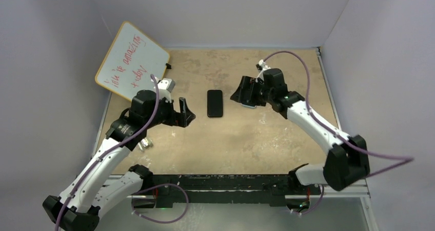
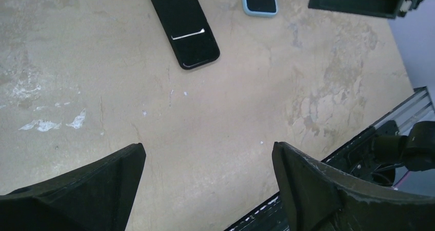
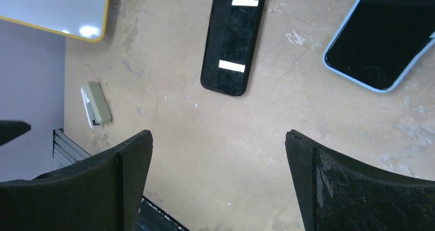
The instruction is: Put the phone into the phone case
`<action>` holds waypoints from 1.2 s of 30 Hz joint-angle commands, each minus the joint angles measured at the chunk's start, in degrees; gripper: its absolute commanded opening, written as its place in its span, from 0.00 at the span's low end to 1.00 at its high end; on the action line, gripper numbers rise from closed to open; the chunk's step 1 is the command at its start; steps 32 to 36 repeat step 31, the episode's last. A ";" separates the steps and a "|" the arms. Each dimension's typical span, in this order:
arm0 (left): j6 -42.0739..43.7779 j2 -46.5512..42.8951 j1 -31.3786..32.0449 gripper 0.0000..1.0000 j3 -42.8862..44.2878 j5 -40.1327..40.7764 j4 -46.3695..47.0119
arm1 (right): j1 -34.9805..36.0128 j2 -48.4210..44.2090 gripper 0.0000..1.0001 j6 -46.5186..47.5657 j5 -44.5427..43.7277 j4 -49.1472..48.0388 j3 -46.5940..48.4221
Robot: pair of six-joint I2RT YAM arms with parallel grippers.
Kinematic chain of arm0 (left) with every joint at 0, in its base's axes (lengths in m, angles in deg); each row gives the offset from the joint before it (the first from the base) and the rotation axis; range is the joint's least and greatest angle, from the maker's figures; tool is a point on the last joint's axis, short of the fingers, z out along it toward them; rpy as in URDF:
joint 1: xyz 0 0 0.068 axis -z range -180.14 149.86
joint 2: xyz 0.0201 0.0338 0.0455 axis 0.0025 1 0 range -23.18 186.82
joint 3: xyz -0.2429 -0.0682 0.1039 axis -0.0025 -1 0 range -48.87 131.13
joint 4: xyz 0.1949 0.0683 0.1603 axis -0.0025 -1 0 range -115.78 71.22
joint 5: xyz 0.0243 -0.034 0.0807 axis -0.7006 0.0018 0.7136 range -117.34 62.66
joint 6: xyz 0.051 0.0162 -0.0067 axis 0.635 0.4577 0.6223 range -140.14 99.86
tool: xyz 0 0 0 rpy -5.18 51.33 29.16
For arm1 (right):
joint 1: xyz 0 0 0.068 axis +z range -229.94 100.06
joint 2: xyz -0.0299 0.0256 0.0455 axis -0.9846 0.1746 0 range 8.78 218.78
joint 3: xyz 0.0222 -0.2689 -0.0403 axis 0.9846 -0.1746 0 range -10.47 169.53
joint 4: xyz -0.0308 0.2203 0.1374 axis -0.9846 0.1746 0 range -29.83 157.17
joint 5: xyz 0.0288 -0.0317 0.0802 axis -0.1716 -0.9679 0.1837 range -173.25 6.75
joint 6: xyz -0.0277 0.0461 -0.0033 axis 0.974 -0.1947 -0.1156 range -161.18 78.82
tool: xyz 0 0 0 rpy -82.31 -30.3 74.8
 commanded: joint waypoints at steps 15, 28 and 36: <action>-7.80 -1.70 -0.22 1.00 3.38 -2.91 9.80 | 0.14 -33.74 0.99 -6.07 -3.73 6.62 -11.71; -8.48 -3.10 -0.23 1.00 0.17 -3.01 9.99 | 0.14 -35.43 0.99 -7.67 -2.09 3.80 -13.91; -8.66 -2.94 -0.26 1.00 0.26 -2.78 9.82 | 0.15 -35.08 0.99 -8.16 -1.54 3.96 -13.81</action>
